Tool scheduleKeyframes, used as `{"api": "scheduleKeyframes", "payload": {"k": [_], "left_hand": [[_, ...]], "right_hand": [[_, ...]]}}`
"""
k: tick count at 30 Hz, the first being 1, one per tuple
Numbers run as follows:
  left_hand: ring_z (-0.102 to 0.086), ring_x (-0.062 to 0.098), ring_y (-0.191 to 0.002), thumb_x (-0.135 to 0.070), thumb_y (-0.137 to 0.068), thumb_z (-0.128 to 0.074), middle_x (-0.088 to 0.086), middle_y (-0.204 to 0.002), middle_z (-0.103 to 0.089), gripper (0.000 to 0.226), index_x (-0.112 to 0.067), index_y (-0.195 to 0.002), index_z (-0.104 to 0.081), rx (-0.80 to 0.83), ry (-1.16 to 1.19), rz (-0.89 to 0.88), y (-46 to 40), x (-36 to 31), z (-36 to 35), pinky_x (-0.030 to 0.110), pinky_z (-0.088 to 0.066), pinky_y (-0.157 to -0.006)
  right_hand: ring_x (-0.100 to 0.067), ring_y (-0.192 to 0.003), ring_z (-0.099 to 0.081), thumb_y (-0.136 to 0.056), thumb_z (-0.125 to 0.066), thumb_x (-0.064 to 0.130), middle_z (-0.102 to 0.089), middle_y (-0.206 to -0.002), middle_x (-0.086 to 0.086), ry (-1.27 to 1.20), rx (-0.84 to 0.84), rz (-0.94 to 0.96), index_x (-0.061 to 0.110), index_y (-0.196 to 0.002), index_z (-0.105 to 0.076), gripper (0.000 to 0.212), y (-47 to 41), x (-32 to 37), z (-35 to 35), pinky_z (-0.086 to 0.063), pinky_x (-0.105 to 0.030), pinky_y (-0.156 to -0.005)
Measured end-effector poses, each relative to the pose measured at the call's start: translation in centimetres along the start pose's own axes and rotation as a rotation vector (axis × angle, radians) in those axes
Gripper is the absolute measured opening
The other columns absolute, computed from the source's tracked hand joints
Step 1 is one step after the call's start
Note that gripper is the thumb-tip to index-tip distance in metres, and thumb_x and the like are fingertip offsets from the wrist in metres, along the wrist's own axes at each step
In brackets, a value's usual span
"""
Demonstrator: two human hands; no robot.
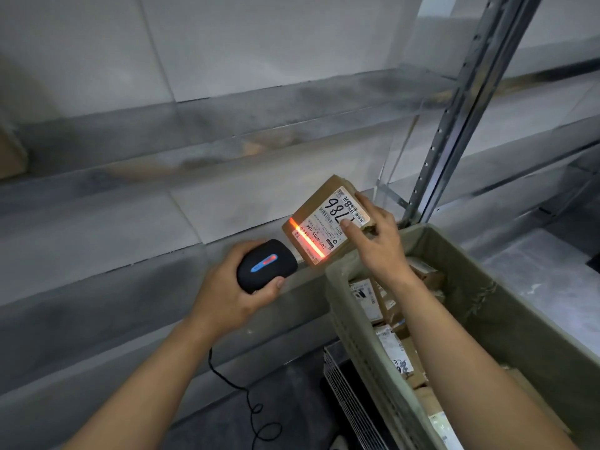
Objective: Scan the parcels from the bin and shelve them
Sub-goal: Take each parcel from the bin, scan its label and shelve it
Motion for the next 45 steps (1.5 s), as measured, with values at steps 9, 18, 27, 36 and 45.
{"api": "scheduleKeyframes", "payload": {"k": [9,18,27,36,45], "left_hand": [[-0.069,0.001,-0.097,-0.06,-0.067,-0.077,-0.027,-0.107,-0.07,0.064,-0.04,-0.125,-0.06,-0.089,-0.065,0.059,6.3,-0.1,4.5,0.012,-0.052,-0.08],[-0.069,-0.001,-0.095,-0.061,-0.066,-0.077,-0.024,-0.108,-0.069,0.07,-0.033,-0.128,-0.059,-0.094,-0.1,0.07,11.3,-0.6,7.4,0.01,-0.052,-0.074],[-0.069,-0.003,-0.094,-0.058,-0.067,-0.076,-0.032,-0.108,-0.067,0.06,-0.042,-0.122,-0.056,-0.098,-0.078,0.068,14.3,-1.0,8.8,0.006,-0.048,-0.073],[-0.07,-0.002,-0.094,-0.056,-0.068,-0.077,-0.033,-0.108,-0.068,0.061,-0.043,-0.123,-0.055,-0.167,-0.087,0.051,13.4,-3.7,9.2,0.007,-0.048,-0.076],[-0.07,0.003,-0.096,-0.054,-0.068,-0.077,-0.028,-0.11,-0.068,0.064,-0.034,-0.126,-0.058,-0.232,-0.119,0.035,12.4,-5.9,9.3,0.011,-0.051,-0.078]], "right_hand": [[-0.022,-0.132,-0.047,-0.079,-0.065,0.072,-0.041,-0.138,0.004,-0.039,0.117,0.034,0.058,-0.141,-0.044,0.067,3.1,2.8,-4.3,-0.049,-0.053,-0.107],[-0.023,-0.127,-0.052,-0.089,-0.07,0.053,-0.044,-0.136,0.0,-0.082,0.188,0.068,0.052,-0.145,-0.044,0.061,7.2,5.2,-6.5,-0.048,-0.051,-0.108],[-0.021,-0.125,-0.054,-0.087,-0.069,0.057,-0.044,-0.134,0.003,-0.088,0.239,0.117,0.074,-0.124,-0.044,0.047,10.2,7.4,-7.1,-0.051,-0.053,-0.105],[-0.019,-0.125,-0.053,-0.089,-0.07,0.053,-0.045,-0.132,0.003,-0.122,0.304,0.126,0.07,-0.129,-0.042,0.052,9.9,7.8,-8.1,-0.048,-0.052,-0.109],[-0.022,-0.125,-0.054,-0.088,-0.071,0.054,-0.044,-0.134,0.001,-0.188,0.347,0.135,0.082,-0.118,-0.04,0.051,9.0,7.8,-7.6,-0.051,-0.052,-0.105]]}}
Point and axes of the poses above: each hand's wrist, its own y-axis away from the middle knuckle, its own z-axis out of the back of the hand, x = y × z, the point moved 9 cm from there along -y, towards the middle knuckle
